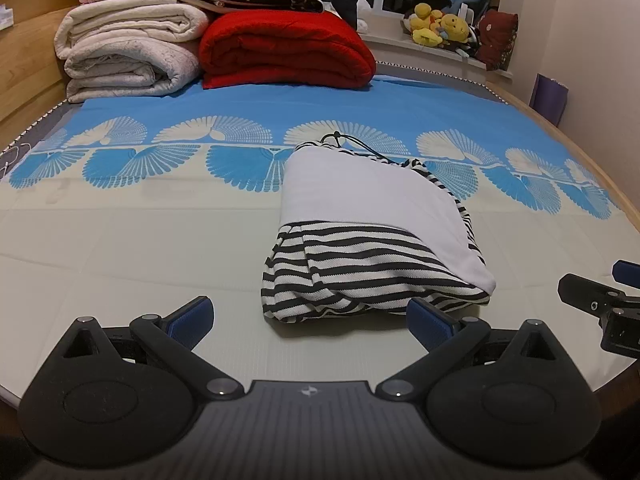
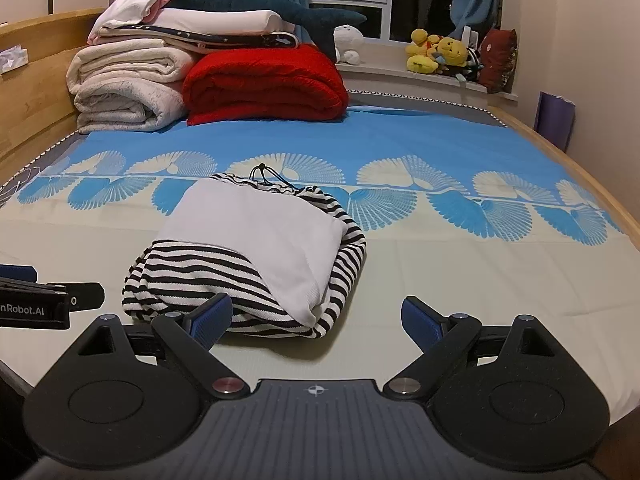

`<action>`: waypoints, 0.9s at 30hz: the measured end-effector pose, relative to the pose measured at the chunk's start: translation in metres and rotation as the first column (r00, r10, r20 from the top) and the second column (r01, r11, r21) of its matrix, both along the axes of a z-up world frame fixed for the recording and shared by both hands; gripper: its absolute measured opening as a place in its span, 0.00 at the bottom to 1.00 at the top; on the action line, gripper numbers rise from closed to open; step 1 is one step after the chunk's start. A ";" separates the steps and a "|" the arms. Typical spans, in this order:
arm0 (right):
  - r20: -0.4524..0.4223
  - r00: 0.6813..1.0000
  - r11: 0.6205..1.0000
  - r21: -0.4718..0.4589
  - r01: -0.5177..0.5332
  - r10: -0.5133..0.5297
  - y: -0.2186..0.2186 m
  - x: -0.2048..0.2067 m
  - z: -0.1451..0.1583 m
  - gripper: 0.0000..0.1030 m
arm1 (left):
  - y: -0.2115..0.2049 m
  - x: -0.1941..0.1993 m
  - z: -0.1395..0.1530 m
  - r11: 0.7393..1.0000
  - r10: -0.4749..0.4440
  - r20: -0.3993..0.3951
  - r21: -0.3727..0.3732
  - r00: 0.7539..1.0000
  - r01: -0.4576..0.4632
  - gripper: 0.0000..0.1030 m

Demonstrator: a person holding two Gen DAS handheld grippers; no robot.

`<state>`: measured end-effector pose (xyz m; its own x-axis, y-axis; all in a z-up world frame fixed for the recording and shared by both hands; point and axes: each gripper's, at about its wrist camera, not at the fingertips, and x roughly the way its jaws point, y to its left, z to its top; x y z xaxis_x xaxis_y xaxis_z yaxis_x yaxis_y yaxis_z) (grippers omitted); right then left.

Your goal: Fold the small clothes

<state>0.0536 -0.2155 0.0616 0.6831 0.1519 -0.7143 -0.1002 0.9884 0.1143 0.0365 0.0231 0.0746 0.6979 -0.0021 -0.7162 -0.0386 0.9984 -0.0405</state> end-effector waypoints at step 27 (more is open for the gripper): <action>-0.009 1.000 1.000 0.001 -0.010 0.010 -0.001 -0.001 -0.006 0.90 | 0.000 0.000 -0.002 1.000 -0.022 0.000 0.008 1.000 0.022 1.00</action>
